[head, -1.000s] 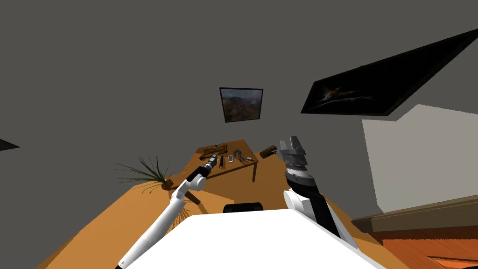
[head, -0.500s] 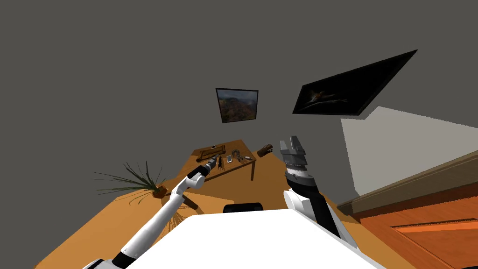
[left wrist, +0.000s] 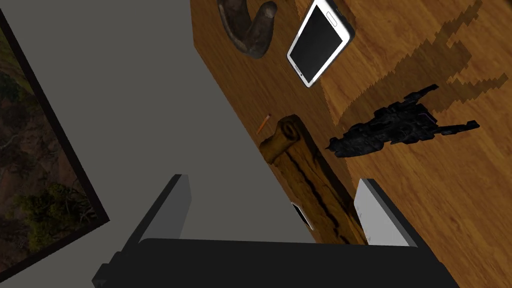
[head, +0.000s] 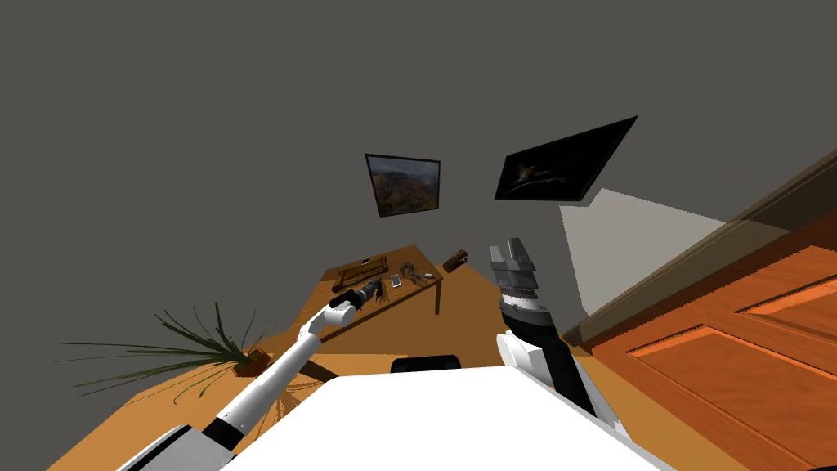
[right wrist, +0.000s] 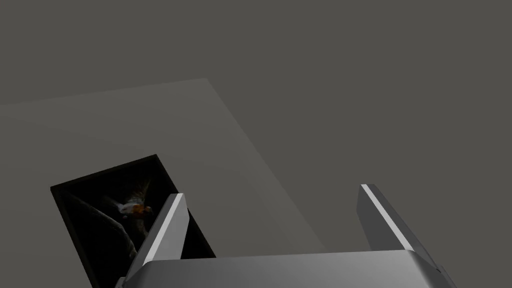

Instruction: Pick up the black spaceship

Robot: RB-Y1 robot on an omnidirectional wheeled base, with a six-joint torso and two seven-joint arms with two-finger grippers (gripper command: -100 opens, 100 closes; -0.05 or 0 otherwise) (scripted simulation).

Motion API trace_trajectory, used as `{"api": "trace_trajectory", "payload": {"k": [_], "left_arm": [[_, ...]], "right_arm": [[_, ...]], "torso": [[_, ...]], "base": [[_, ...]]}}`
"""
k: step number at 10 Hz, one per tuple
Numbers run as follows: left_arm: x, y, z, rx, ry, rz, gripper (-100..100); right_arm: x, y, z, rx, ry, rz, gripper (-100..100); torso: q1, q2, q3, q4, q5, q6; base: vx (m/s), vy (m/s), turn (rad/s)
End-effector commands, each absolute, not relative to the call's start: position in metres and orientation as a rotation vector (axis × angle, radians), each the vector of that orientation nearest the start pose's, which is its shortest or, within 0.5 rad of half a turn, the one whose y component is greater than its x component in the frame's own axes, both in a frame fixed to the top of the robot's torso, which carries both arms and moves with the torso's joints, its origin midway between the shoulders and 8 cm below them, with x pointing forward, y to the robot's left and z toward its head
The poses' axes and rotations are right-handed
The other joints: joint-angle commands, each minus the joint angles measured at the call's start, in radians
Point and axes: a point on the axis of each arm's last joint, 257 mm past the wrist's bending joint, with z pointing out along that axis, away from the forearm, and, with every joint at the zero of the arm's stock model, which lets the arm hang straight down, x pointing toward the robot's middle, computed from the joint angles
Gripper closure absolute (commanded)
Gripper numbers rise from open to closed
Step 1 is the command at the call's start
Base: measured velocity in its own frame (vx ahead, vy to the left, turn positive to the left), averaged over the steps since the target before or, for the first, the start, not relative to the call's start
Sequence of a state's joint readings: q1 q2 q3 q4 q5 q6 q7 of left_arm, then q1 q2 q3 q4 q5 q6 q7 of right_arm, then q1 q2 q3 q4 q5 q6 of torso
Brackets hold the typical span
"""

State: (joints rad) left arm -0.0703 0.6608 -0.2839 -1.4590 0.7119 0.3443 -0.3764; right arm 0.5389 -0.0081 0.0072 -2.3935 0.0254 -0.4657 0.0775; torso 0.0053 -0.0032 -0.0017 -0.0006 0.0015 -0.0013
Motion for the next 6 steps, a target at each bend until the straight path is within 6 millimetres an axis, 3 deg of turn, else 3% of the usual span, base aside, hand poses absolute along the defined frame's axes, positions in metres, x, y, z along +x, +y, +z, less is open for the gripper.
{"api": "trace_trajectory", "payload": {"k": [1,4,6], "left_arm": [[0.501,0.330,-0.368,-1.139,1.996,-0.757,-100],[0.494,0.345,-0.384,-1.153,2.044,-0.694,-100],[0.478,0.373,-0.409,-1.170,2.130,-0.577,-100]], "right_arm": [[0.324,-0.273,0.056,0.572,0.620,1.217,0],[0.325,-0.273,0.056,0.572,0.620,1.217,0],[0.325,-0.273,0.056,0.572,0.620,1.217,0]], "torso": [[0.000,0.000,0.000,0.000,0.000,0.000],[-0.002,-0.001,0.000,0.000,0.000,0.001],[-0.002,-0.001,-0.001,0.000,0.000,0.001]], "base": [[0.006,0.060,-0.196],[0.011,0.037,-0.156],[0.036,0.054,-0.297]]}}
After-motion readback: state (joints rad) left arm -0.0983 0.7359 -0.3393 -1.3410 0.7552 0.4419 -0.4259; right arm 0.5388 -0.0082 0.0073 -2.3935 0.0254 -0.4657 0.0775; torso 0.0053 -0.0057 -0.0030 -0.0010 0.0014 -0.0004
